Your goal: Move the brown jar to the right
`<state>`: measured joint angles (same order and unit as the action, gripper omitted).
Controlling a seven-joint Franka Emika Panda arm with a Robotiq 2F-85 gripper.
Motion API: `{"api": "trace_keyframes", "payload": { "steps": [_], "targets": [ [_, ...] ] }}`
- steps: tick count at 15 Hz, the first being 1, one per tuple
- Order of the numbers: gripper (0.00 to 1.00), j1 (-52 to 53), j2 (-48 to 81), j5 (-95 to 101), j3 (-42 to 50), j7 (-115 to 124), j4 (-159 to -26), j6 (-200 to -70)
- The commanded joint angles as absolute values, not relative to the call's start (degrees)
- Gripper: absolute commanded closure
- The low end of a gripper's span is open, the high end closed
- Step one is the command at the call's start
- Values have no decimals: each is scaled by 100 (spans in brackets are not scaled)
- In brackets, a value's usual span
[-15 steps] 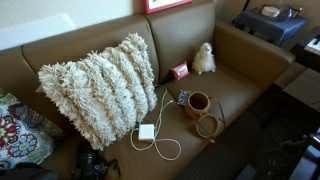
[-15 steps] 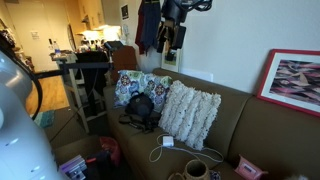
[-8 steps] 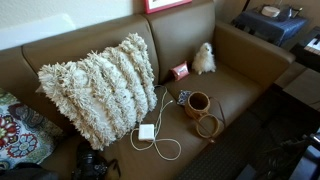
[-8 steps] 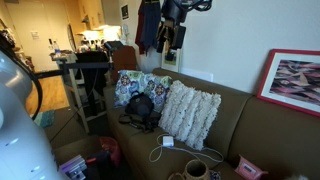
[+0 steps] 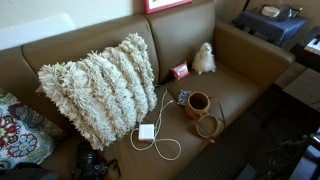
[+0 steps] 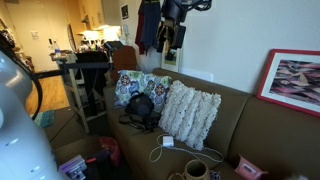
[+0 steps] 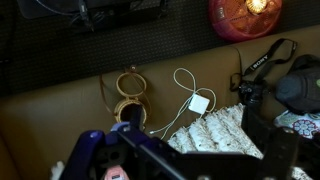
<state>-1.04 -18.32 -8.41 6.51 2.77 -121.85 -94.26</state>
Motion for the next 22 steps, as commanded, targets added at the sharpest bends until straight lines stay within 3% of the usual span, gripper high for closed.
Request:
{"api": "trace_keyframes", "payload": {
  "steps": [1,11,22],
  "targets": [
    [0,-230,-1694,-783,581,145,-12146,-9499],
    [0,-399,714,-262,722,-595,-12491,-11666],
    [0,-1012,4327,208,694,-995,-11199,-13178]
  ]
}}
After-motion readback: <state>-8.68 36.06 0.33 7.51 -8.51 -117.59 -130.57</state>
